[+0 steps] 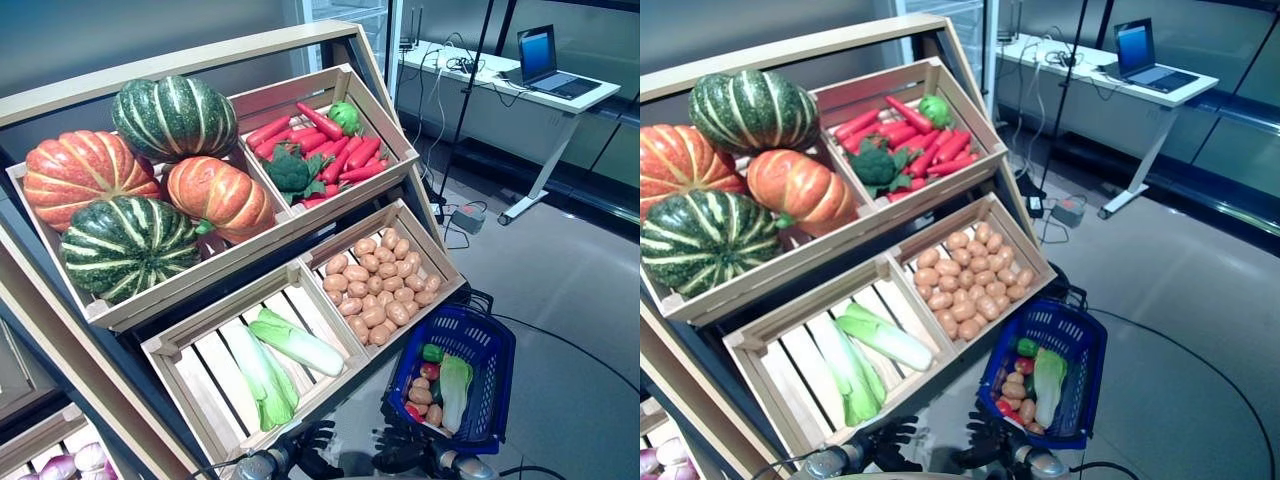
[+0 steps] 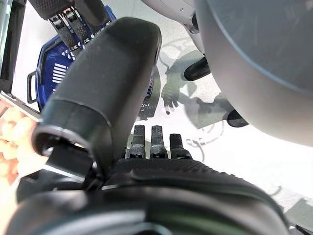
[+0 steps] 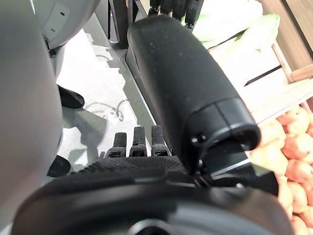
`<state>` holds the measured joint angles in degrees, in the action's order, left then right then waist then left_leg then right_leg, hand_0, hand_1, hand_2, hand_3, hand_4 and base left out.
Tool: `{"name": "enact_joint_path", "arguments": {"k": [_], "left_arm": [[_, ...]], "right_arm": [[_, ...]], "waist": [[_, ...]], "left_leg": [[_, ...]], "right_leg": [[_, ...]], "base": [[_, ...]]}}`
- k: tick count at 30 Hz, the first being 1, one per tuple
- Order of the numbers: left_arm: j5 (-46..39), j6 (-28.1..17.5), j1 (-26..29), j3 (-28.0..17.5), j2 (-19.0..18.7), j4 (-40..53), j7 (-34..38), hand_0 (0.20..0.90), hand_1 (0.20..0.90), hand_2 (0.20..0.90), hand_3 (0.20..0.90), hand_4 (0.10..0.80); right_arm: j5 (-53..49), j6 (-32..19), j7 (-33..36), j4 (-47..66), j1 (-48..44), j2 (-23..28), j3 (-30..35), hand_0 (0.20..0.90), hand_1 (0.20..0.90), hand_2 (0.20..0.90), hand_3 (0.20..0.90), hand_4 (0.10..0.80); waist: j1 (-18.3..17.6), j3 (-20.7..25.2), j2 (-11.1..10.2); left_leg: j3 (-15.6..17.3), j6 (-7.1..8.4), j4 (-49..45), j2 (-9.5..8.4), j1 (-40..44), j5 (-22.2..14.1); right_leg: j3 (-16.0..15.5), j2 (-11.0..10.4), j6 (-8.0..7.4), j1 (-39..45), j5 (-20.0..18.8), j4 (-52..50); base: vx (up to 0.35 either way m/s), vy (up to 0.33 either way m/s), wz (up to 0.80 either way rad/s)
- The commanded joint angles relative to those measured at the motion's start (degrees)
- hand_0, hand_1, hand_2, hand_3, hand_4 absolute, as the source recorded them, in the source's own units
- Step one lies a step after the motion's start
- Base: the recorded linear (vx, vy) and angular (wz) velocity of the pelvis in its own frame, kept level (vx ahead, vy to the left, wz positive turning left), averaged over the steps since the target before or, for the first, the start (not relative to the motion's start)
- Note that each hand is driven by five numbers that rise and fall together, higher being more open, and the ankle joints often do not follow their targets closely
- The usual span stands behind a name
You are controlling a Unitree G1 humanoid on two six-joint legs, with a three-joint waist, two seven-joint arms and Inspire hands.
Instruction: Put vegetables into the basket
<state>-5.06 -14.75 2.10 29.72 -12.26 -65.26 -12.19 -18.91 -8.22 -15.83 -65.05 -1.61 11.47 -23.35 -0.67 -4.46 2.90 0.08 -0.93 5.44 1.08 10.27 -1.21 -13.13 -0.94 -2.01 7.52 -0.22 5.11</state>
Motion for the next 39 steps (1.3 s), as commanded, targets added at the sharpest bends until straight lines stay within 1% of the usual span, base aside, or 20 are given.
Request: {"name": "enact_joint_path", "arguments": {"k": [1, 4, 6, 7, 9, 13, 14, 15, 17, 18, 19, 21, 23, 25, 27, 30, 33, 34, 36, 39], "left_arm": [[-2.6, -8.1, 5.6, 3.7, 0.6, 1.8, -6.2, 0.9, 0.9, 0.9, 0.9, 0.8], [-10.8, -8.1, 6.5, 4.0, -1.0, 10.2, -12.4, 0.9, 0.9, 0.9, 0.9, 0.8], [-15.0, -7.9, 6.8, 3.8, -2.7, 17.2, -14.6, 0.9, 0.9, 0.9, 0.9, 0.8], [-16.0, -8.4, 6.8, 3.7, -2.9, 18.0, -15.2, 0.9, 0.9, 0.9, 0.9, 0.8], [-21.9, -7.9, 7.0, 2.6, -4.5, 25.8, -15.8, 0.9, 0.9, 0.9, 0.9, 0.8], [-32.3, -8.9, 6.3, -1.8, -5.1, 32.9, -16.0, 0.9, 0.9, 0.9, 0.9, 0.8], [-34.5, -9.1, 5.7, -4.0, -4.9, 34.6, -15.8, 0.9, 0.9, 0.9, 0.9, 0.8], [-35.3, -9.5, 5.5, -4.6, -4.8, 35.0, -15.4, 0.9, 0.9, 0.9, 0.9, 0.8], [-36.0, -10.9, 4.4, -8.7, -4.5, 37.0, -12.8, 0.9, 0.9, 0.9, 0.9, 0.8], [-34.4, -11.9, 4.0, -10.0, -4.4, 37.4, -9.7, 0.9, 0.9, 0.9, 0.9, 0.8], [-33.5, -12.3, 3.9, -10.7, -4.5, 37.6, -8.5, 0.9, 0.9, 0.9, 0.9, 0.8], [-28.6, -13.6, 3.3, -12.4, -4.8, 38.1, -1.6, 0.9, 0.9, 0.9, 0.9, 0.8], [-16.6, -14.8, 3.0, -13.9, -6.2, 38.0, 11.8, 0.9, 0.9, 0.9, 0.9, 0.8], [-12.6, -14.4, 3.0, -14.3, -6.7, 38.0, 17.4, 0.9, 0.9, 0.9, 0.9, 0.8], [-9.1, -12.5, 3.2, -15.8, -8.1, 38.7, 26.2, 0.9, 0.9, 0.9, 0.9, 0.8], [-4.6, -11.4, 3.8, -16.7, -8.1, 37.8, 36.7, 0.9, 0.9, 0.9, 0.9, 0.8], [-2.0, -12.3, 5.5, -17.3, -6.8, 35.8, 43.7, 0.9, 0.9, 0.9, 0.9, 0.8], [-1.6, -12.4, 5.7, -17.3, -6.8, 35.7, 44.4, 0.9, 0.9, 0.9, 0.9, 0.8], [-0.7, -12.2, 8.6, -17.0, -6.3, 34.1, 48.7, 0.9, 0.9, 0.9, 0.9, 0.8], [0.0, -11.7, 10.9, -17.2, -5.5, 31.7, 54.6, 0.9, 0.9, 0.9, 0.9, 0.8]], "right_arm": [[-3.7, -0.9, 0.4, -1.1, -4.4, -1.7, -0.8, 0.9, 0.9, 0.9, 0.9, 0.8], [-3.8, 0.7, 0.8, 0.7, -4.6, -0.9, -1.0, 0.9, 0.9, 0.9, 0.9, 0.8], [-3.6, 1.8, 1.2, 2.7, -4.5, -0.1, -1.1, 0.9, 0.9, 0.9, 0.9, 0.8], [-3.5, 2.0, 1.3, 3.0, -4.5, 0.0, -1.1, 0.9, 0.9, 0.9, 0.9, 0.8], [-2.9, 2.9, 2.1, 5.1, -3.8, 0.3, -1.0, 0.9, 0.9, 0.9, 0.9, 0.8], [-3.6, 3.2, 3.0, 7.5, -2.3, 0.3, 0.1, 0.9, 0.9, 0.9, 0.9, 0.8], [-4.4, 3.2, 3.0, 8.3, -1.6, 0.0, 0.8, 0.9, 0.9, 0.9, 0.9, 0.8], [-5.1, 3.0, 3.0, 8.6, -1.4, 0.0, 1.0, 0.9, 0.9, 0.9, 0.9, 0.8], [-7.6, 2.7, 3.5, 11.3, 0.0, -0.4, 2.7, 0.9, 0.9, 0.9, 0.9, 0.8], [-8.3, 2.2, 3.9, 12.4, 0.4, -0.6, 3.3, 0.9, 0.9, 0.9, 0.9, 0.8], [-8.7, 2.0, 4.2, 13.2, 0.7, -0.7, 3.5, 0.9, 0.9, 0.9, 0.9, 0.8], [-9.2, 0.6, 5.3, 15.6, 1.6, -0.9, 3.9, 0.9, 0.9, 0.9, 0.9, 0.8], [-9.4, -1.4, 7.4, 18.9, 2.8, -0.8, 4.4, 0.9, 0.9, 0.9, 0.9, 0.8], [-9.5, -2.3, 8.6, 20.7, 3.3, -0.8, 4.3, 0.9, 0.9, 0.9, 0.9, 0.8], [-10.5, -3.2, 10.0, 26.3, 4.4, 0.0, 4.6, 0.9, 0.9, 0.9, 0.9, 0.8], [-11.1, -4.1, 10.5, 29.8, 4.7, 0.4, 4.6, 0.9, 0.9, 0.9, 0.9, 0.8], [-11.6, -4.5, 10.8, 31.4, 3.7, 0.9, 4.1, 0.9, 0.9, 0.9, 0.9, 0.8], [-11.7, -4.6, 10.7, 31.5, 3.6, 1.0, 4.1, 0.9, 0.9, 0.9, 0.9, 0.8], [-13.2, -5.6, 10.1, 31.4, 1.9, 1.9, 3.9, 0.9, 0.9, 0.9, 0.9, 0.8], [-14.1, -5.5, 10.1, 32.0, 1.0, 2.5, 3.2, 0.9, 0.9, 0.9, 0.9, 0.8]], "waist": [[0.2, -2.1, -2.5], [0.1, -2.6, -2.2], [0.1, -3.0, -2.1], [0.2, -3.1, -2.1], [0.3, -3.2, -2.0], [0.8, -3.5, -2.2], [1.0, -3.5, -2.3], [1.0, -3.5, -2.3], [1.3, -3.5, -2.5], [1.4, -3.5, -2.6], [1.5, -3.5, -2.6], [1.5, -3.5, -2.7], [1.5, -3.9, -2.6], [1.4, -4.1, -2.6], [1.1, -5.0, -2.6], [0.9, -6.5, -2.6], [0.7, -8.4, -2.8], [0.7, -8.5, -2.8], [0.5, -11.7, -3.3], [0.0, -14.1, -3.8]], "left_leg": [[3.2, -1.14, -0.4, -2.46, -0.8, -2.6], [3.6, -1.01, -0.4, -2.36, -1.0, -2.6], [3.7, -0.91, -0.4, -2.3, -1.1, -2.5], [3.7, -0.9, -0.4, -2.3, -1.2, -2.5], [3.7, -0.91, -0.4, -2.27, -1.3, -2.5], [3.4, -0.96, -0.4, -2.25, -1.3, -2.5], [3.2, -0.96, -0.4, -2.27, -1.3, -2.6], [3.2, -0.96, -0.4, -2.28, -1.3, -2.6], [2.9, -0.92, -0.4, -2.29, -1.2, -2.5], [2.7, -0.9, -0.4, -2.31, -1.2, -2.5], [2.7, -0.9, -0.4, -2.33, -1.2, -2.5], [2.5, -0.87, -0.4, -2.37, -1.3, -2.3], [2.3, -0.83, -0.4, -2.41, -1.5, -2.0], [2.2, -0.84, -0.4, -2.46, -1.7, -1.8], [1.8, -0.91, -0.4, -2.51, -2.6, -1.3], [1.6, -0.99, -0.4, -2.55, -4.0, -0.3], [1.2, -0.95, -3.1, -2.76, -6.7, -0.1], [1.2, -0.94, -3.5, -2.78, -7.1, -0.2], [1.2, -0.42, -10.4, -3.07, -11.9, -1.2], [1.9, -0.02, -17.7, -3.18, -16.2, -2.7]], "right_leg": [[3.2, -0.6, 1.25, 3.0, 2.7, -0.1], [3.4, -0.6, 1.22, 2.7, 2.6, -0.1], [3.3, -0.6, 1.21, 2.5, 2.4, -0.1], [3.3, -0.6, 1.21, 2.5, 2.4, -0.1], [3.2, -0.7, 1.2, 2.4, 2.3, -0.1], [2.6, -0.9, 1.26, 2.5, 2.3, -0.1], [2.4, -1.0, 1.31, 2.7, 2.4, -0.1], [2.3, -1.0, 1.33, 2.7, 2.4, -0.1], [1.9, -1.1, 1.52, 2.9, 2.4, -0.1], [1.8, -1.1, 1.61, 3.0, 2.5, -0.1], [1.8, -1.1, 1.66, 3.0, 2.5, -0.1], [1.7, -1.1, 1.81, 2.9, 2.5, -0.1], [1.6, -1.1, 1.99, 2.9, 2.5, -0.1], [1.6, -1.1, 2.09, 2.8, 2.4, -0.1], [1.6, -1.2, 2.33, 1.6, 2.8, -1.1], [1.6, -1.4, 2.66, -0.7, 3.3, -3.2], [1.3, -2.1, 3.14, -4.1, 4.6, -7.6], [1.3, -2.1, 3.18, -4.5, 4.7, -8.0], [1.3, -3.0, 3.52, -8.9, 6.4, -14.8], [1.6, -3.9, 3.68, -12.9, 8.0, -21.2]], "base": [[0.0, 0.0, 0.0], [-0.008, 0.006, -0.01], [0.0, 0.0, 0.0], [0.0, 0.0, 0.0], [0.0, 0.0, 0.0], [0.0, 0.0, 0.0], [0.0, 0.0, 0.0], [0.04, 0.004, 0.02], [0.047, 0.003, 0.02], [0.041, 0.002, 0.02], [0.042, 0.004, 0.03], [0.048, 0.01, 0.01], [0.068, 0.022, 0.01], [0.046, 0.022, 0.01], [0.028, 0.037, 0.02], [-0.008, 0.051, 0.02], [-0.044, 0.065, 0.02], [-0.123, 0.061, 0.02], [-0.144, 0.075, 0.05], [-0.102, 0.077, 0.14]]}}
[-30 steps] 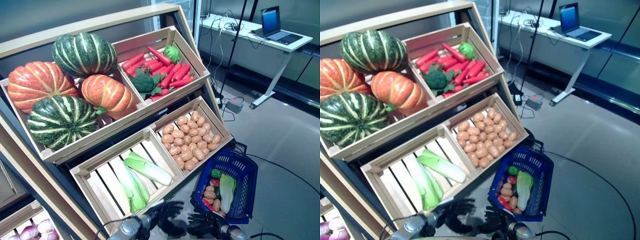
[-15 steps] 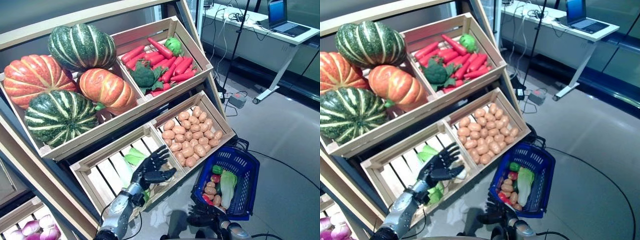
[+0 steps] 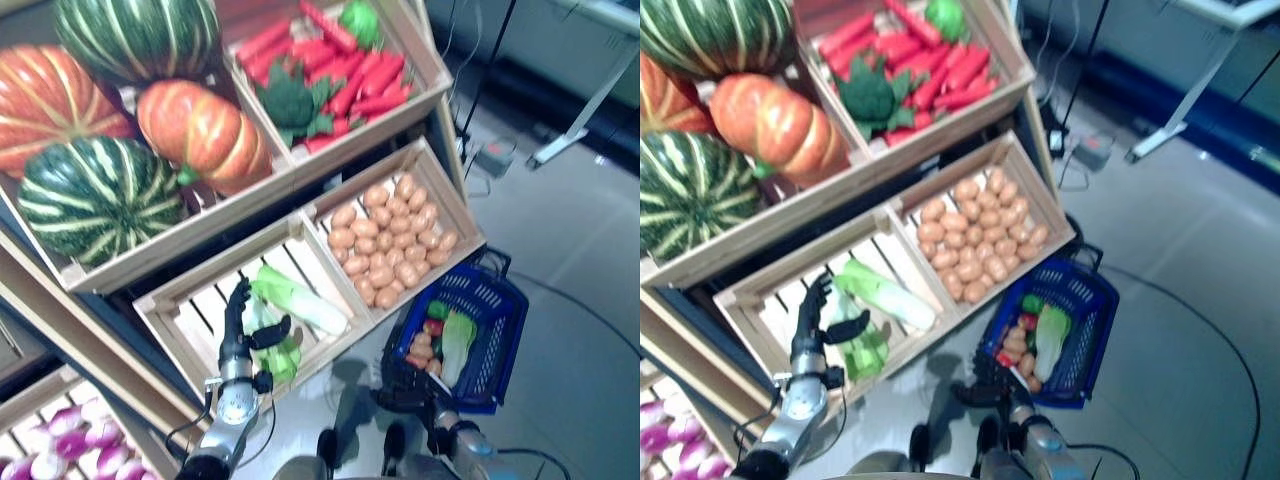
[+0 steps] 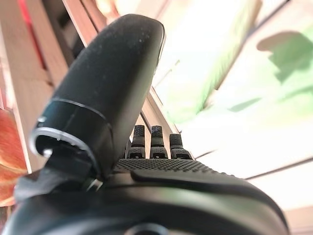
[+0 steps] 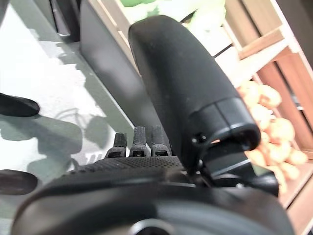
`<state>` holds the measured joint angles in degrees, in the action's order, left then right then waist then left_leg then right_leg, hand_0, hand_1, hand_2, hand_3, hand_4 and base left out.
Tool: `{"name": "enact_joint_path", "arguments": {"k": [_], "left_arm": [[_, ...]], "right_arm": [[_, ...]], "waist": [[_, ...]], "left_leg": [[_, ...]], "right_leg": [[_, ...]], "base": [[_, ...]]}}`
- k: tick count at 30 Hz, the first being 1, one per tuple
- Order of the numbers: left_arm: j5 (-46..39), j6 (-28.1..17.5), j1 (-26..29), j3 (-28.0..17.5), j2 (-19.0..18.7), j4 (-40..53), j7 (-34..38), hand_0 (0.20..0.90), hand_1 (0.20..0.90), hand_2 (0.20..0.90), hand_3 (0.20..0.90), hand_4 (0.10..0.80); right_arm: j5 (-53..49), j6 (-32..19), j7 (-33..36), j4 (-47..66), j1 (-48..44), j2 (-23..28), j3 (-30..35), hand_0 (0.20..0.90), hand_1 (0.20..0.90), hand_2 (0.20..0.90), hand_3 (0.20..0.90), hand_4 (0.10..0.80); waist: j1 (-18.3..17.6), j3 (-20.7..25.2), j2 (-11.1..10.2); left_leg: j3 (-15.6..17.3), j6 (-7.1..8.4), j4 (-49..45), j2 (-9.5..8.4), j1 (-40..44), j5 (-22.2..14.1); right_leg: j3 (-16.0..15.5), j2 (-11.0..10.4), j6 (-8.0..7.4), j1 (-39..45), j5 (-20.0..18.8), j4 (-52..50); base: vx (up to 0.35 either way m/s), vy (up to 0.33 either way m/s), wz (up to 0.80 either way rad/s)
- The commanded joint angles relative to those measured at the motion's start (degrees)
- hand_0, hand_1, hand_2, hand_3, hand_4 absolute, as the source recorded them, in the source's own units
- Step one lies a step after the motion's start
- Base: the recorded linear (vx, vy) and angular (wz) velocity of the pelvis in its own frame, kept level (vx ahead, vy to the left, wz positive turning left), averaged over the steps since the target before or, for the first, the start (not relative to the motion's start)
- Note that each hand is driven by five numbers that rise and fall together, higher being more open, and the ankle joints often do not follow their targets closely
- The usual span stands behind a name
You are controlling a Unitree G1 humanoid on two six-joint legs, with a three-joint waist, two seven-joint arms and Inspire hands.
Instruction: Put vegetables into the basket
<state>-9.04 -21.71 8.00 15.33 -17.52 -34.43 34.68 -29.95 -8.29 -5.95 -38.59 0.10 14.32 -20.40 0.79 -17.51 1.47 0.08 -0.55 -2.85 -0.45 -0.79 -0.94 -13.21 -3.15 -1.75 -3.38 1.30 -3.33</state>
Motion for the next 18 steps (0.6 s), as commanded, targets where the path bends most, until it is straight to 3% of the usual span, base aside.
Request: {"name": "enact_joint_path", "arguments": {"k": [1, 8, 14, 18], "left_arm": [[4.7, -4.3, 5.8, -3.0, -0.1, 0.1, 10.1, 0.9, 0.9, 0.9, 0.9, 0.8], [5.8, -1.7, 12.1, -3.7, 0.8, -4.6, 21.0, 0.9, 0.9, 0.9, 0.9, 0.8], [4.8, -0.1, 15.9, -5.5, -1.2, -5.7, 23.6, 0.9, 0.9, 0.9, 0.9, 0.8], [2.8, -0.1, 16.3, -7.2, -3.0, -6.6, 24.0, 0.9, 0.9, 0.9, 0.9, 0.8]], "right_arm": [[-3.2, -5.0, 0.1, 5.7, -0.9, -0.1, 0.0, 0.9, 0.9, 0.9, 0.9, 0.8], [-4.5, -4.4, 0.2, 4.5, -3.3, 1.6, -1.5, 0.9, 0.9, 0.9, 0.9, 0.8], [-5.9, -3.6, 0.2, 4.9, -4.8, 3.1, -2.2, 0.9, 0.9, 0.9, 0.9, 0.8], [-6.8, -3.5, -0.5, 5.4, -4.9, 4.0, -1.5, 0.9, 0.9, 0.9, 0.9, 0.8]], "waist": [[-1.5, -1.7, -2.6], [-2.2, -4.4, -3.4], [-2.4, -6.2, -3.8], [-2.8, -6.7, -3.9]], "left_leg": [[2.3, -0.39, -11.9, -1.71, -6.7, -3.8], [2.8, -0.58, -22.8, -2.04, -16.8, -6.2], [3.6, -1.14, -30.9, -2.54, -23.4, -8.9], [4.5, -1.2, -35.0, -1.97, -26.0, -10.8]], "right_leg": [[1.8, -1.8, 3.49, -3.3, 7.2, -14.7], [2.7, -2.9, 4.05, -13.2, 10.2, -26.0], [3.4, -4.2, 3.73, -20.3, 12.8, -35.3], [3.8, -4.5, 3.86, -23.1, 14.3, -39.4]], "base": [[-0.057, 0.077, 0.04], [-0.065, 0.09, -0.11], [-0.059, 0.081, -0.03], [-0.01, 0.05, -0.06]]}}
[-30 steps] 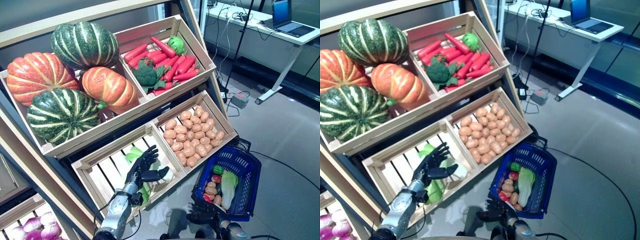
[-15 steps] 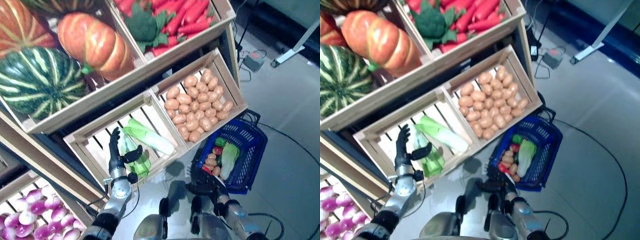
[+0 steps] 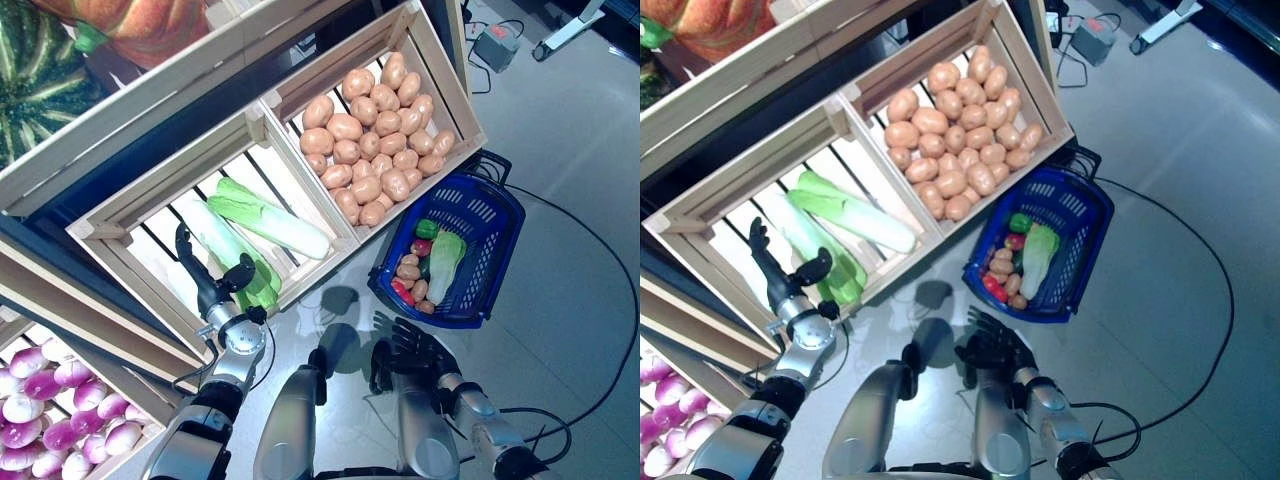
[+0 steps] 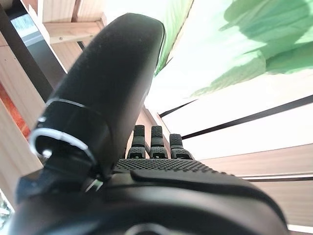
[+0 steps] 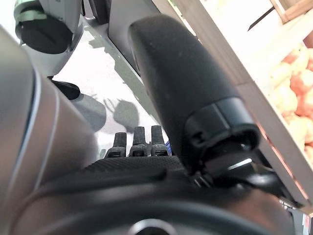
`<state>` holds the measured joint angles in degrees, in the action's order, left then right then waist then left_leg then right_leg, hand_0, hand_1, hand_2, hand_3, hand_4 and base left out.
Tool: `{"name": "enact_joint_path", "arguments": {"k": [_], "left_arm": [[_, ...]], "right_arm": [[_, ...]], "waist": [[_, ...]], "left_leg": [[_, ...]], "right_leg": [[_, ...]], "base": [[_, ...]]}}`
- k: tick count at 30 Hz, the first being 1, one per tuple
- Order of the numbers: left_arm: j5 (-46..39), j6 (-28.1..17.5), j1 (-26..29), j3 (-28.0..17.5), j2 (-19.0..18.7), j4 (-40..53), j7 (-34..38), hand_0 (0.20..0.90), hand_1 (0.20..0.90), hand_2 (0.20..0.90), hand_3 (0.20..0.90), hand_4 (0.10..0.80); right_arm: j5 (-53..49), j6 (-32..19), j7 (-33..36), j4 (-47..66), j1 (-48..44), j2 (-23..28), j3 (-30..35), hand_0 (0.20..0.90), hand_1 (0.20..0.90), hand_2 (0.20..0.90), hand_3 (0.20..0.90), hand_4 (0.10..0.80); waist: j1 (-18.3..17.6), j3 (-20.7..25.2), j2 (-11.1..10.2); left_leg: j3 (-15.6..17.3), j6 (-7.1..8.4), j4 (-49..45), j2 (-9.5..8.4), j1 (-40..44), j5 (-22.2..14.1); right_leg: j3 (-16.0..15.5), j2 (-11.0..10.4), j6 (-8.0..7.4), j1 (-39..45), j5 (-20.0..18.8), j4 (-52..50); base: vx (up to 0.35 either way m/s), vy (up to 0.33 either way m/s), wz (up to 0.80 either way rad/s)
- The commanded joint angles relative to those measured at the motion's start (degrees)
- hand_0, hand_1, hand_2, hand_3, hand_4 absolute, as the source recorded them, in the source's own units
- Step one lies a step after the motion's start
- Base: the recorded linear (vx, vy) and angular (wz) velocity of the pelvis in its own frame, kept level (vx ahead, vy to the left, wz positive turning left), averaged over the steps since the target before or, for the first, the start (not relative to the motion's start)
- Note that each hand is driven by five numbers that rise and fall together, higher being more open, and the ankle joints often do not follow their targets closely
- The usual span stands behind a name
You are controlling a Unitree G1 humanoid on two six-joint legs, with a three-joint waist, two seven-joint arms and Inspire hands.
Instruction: Put vegetables into the basket
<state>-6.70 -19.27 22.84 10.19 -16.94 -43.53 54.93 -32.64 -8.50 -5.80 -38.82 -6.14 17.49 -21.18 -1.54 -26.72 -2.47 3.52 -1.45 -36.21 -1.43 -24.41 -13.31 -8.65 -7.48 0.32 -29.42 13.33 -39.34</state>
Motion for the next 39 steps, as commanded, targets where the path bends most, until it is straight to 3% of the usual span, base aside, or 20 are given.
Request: {"name": "enact_joint_path", "arguments": {"k": [1, 12, 22, 30, 39], "left_arm": [[-0.1, -2.9, 1.5, -2.4, -3.8, 2.3, 3.6, 0.9, 0.9, 0.9, 0.9, 0.8], [-4.2, -1.6, 3.1, -5.8, -8.0, 0.7, 2.5, 0.9, 0.9, 0.9, 0.9, 0.8], [-14.2, 2.6, 9.0, -6.6, -12.1, -2.7, -5.5, 0.9, 0.9, 0.9, 0.9, 0.8], [-16.8, 4.0, 12.0, -5.6, -12.1, -6.2, -7.6, 0.9, 0.9, 0.9, 0.9, 0.8], [-22.4, 5.1, 12.7, -5.4, -9.1, -9.9, -9.6, 0.9, 0.9, 0.9, 0.9, 0.8]], "right_arm": [[-4.6, -3.2, -0.9, 5.6, 1.4, 1.0, -0.5, 0.9, 0.9, 0.9, 0.9, 0.8], [-4.3, -1.5, -1.5, 6.3, 0.6, 3.3, 0.7, 0.9, 0.9, 0.9, 0.9, 0.8], [-5.1, -0.3, 0.1, 6.7, -0.8, 4.9, 0.6, 0.9, 0.9, 0.9, 0.9, 0.8], [-5.5, -1.2, 0.5, 5.8, -2.7, 4.5, -0.5, 0.9, 0.9, 0.9, 0.9, 0.8], [-6.5, -2.9, 1.7, 7.3, -4.6, 3.3, -0.9, 0.9, 0.9, 0.9, 0.9, 0.8]], "waist": [[-0.6, 2.7, 0.0], [-1.6, 1.5, 0.2], [-3.0, 0.3, 0.3], [-3.3, -0.6, 0.1], [-3.1, -1.9, -0.6]], "left_leg": [[1.3, -0.33, -2.7, -0.85, -3.2, 1.2], [2.5, -1.02, -11.1, 0.43, -9.4, -1.9], [3.7, -1.98, -15.7, 1.46, -14.3, -3.8], [4.3, -2.2, -15.6, 2.01, -15.0, -4.1], [4.2, -2.36, -15.5, 2.17, -15.8, -4.3]], "right_leg": [[-0.7, -0.3, 1.9, 2.2, 2.6, -4.4], [1.4, 0.1, 2.7, -5.0, 5.0, -12.7], [3.2, 1.1, 2.69, -11.0, 5.7, -17.1], [3.6, 1.7, 2.43, -12.1, 5.4, -16.8], [3.1, 2.1, 2.12, -13.0, 5.0, -16.4]], "base": [[0.014, 0.036, -0.05], [0.012, 0.049, -0.03], [0.004, 0.043, -0.02], [-0.006, 0.007, -0.06], [-0.013, -0.005, -0.02]]}}
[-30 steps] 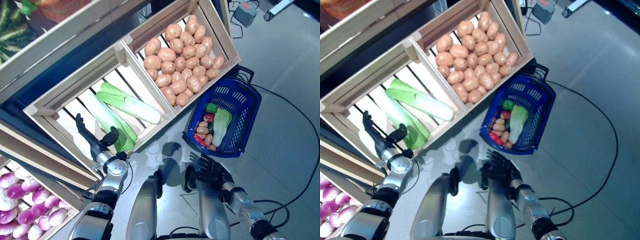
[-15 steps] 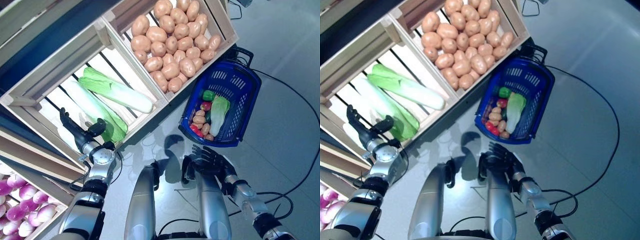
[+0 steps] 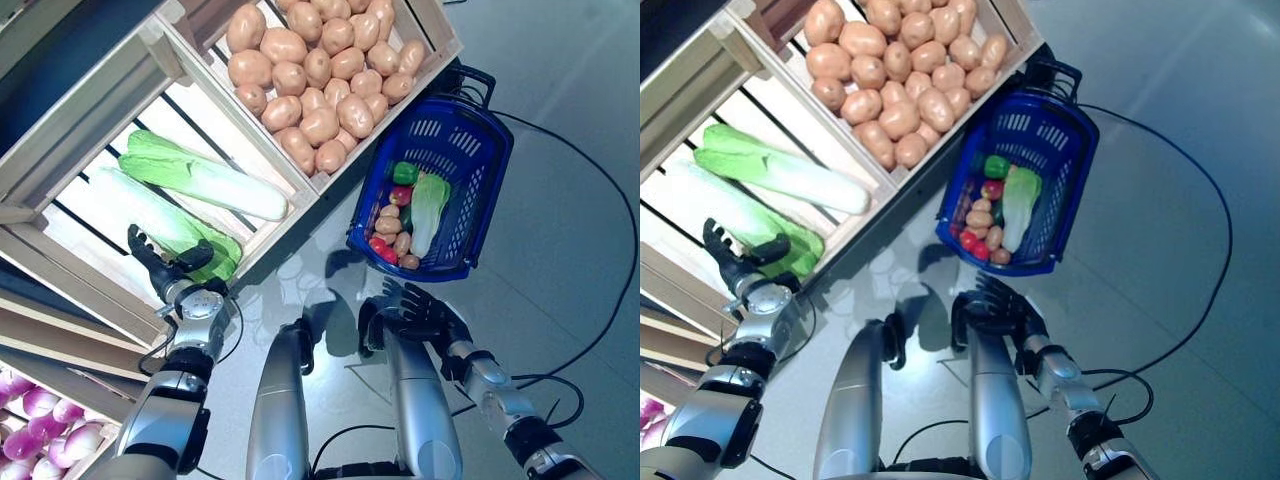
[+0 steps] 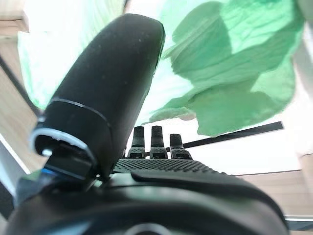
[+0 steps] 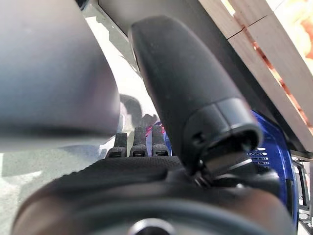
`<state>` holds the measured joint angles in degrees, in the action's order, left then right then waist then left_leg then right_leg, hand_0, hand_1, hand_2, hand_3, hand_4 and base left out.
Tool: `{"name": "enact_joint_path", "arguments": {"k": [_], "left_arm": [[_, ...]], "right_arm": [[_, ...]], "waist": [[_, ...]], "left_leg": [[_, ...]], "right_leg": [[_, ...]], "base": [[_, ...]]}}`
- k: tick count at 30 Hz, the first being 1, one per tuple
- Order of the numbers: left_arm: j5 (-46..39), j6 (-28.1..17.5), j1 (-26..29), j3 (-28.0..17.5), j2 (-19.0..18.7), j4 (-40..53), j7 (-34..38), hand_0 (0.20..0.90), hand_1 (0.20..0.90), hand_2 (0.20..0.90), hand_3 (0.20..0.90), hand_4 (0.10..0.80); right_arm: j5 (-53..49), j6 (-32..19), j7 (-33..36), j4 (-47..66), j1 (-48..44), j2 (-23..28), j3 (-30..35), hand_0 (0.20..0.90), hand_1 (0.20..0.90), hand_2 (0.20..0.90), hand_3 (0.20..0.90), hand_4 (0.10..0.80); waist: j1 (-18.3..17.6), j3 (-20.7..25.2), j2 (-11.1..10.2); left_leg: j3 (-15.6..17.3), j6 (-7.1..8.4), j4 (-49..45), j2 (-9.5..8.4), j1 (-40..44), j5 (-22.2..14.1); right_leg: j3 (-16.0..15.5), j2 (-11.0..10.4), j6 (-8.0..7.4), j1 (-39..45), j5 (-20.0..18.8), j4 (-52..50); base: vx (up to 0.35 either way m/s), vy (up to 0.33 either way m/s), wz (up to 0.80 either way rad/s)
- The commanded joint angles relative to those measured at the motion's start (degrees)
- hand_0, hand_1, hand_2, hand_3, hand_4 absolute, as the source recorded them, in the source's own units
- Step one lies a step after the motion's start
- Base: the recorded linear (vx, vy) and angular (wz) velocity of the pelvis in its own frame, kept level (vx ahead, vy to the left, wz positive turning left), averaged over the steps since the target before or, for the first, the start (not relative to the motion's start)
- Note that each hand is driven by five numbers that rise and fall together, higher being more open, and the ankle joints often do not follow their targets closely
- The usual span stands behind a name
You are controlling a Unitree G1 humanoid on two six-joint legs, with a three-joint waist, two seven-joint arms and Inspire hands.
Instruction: Put vegetables into the basket
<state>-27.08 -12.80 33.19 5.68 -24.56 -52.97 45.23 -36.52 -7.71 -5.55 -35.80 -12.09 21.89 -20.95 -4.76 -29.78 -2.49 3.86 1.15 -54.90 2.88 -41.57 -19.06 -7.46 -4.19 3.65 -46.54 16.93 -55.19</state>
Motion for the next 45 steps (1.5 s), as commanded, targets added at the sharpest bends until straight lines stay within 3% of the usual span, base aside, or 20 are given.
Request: {"name": "enact_joint_path", "arguments": {"k": [1, 13, 21, 23, 34, 45], "left_arm": [[-3.1, -1.0, 2.4, -1.0, -1.4, -1.2, -0.1, 0.9, 0.9, 0.9, 0.9, 0.8], [-15.2, 4.1, 6.0, -0.4, 1.5, -11.4, -10.5, 0.9, 0.9, 0.9, 0.9, 0.8], [-25.0, 2.5, 8.0, -1.8, 1.5, -10.2, -15.9, 0.9, 0.9, 0.9, 0.9, 0.8], [-26.7, 0.3, 8.5, -2.2, 0.9, -9.5, -16.9, 0.3, 0.3, 0.3, 0.3, 0.4], [-25.8, -2.3, 7.6, -3.1, -1.3, -5.4, -15.4, 0.3, 0.3, 0.3, 0.3, 0.4], [-21.9, -5.3, 1.0, -3.7, 0.1, -0.8, -16.7, 0.3, 0.3, 0.3, 0.3, 0.4]], "right_arm": [[-2.7, -3.7, 1.5, 4.4, 1.0, -1.2, -1.1, 0.9, 0.9, 0.9, 0.9, 0.8], [-3.8, -2.9, 4.7, 4.0, -3.1, -3.2, -2.7, 0.9, 0.9, 0.9, 0.9, 0.8], [-4.3, -3.8, 5.1, 4.5, -3.7, -3.1, -2.3, 0.9, 0.9, 0.9, 0.9, 0.8], [-4.5, -4.3, 5.1, 4.5, -3.6, -2.9, -2.0, 0.9, 0.9, 0.9, 0.9, 0.8], [-4.8, -7.2, 5.2, 6.1, -1.5, -1.8, -1.0, 0.9, 0.9, 0.9, 0.9, 0.8], [-4.6, -6.9, 5.8, 8.4, -0.7, -2.9, 0.6, 0.9, 0.9, 0.9, 0.9, 0.8]], "waist": [[0.1, 1.0, -0.6], [0.0, 0.2, -2.2], [-0.5, 0.0, -2.6], [-0.7, 0.0, -2.6], [-1.1, 0.0, -1.5], [-1.0, 2.9, 0.0]], "left_leg": [[3.9, -4.95, 3.3, -2.1, 1.3, 1.5], [3.9, -5.12, 3.2, -1.37, 0.1, 1.6], [4.1, -5.36, 1.6, -0.78, -2.2, 0.9], [4.2, -5.37, 1.0, -0.65, -2.8, 0.6], [4.9, -5.21, 1.2, -0.46, -0.8, -0.1], [5.3, -4.73, 4.3, -1.34, 8.0, -0.7]], "right_leg": [[1.9, -1.2, -1.23, 4.1, 1.4, -0.5], [1.3, -0.9, -1.0, 3.1, 0.9, -0.4], [1.2, -0.5, -0.7, 0.9, 1.4, -1.8], [1.1, -0.5, -0.59, 0.3, 1.7, -2.5], [1.7, -0.6, -0.69, 1.9, 2.1, -2.0], [2.0, -2.0, -1.45, 9.8, 2.6, 0.5]], "base": [[-0.044, -0.023, 0.02], [-0.023, -0.02, 0.01], [-0.044, -0.017, -0.05], [-0.044, -0.008, -0.1], [-0.024, 0.003, 0.04], [0.011, 0.0, -0.01]]}}
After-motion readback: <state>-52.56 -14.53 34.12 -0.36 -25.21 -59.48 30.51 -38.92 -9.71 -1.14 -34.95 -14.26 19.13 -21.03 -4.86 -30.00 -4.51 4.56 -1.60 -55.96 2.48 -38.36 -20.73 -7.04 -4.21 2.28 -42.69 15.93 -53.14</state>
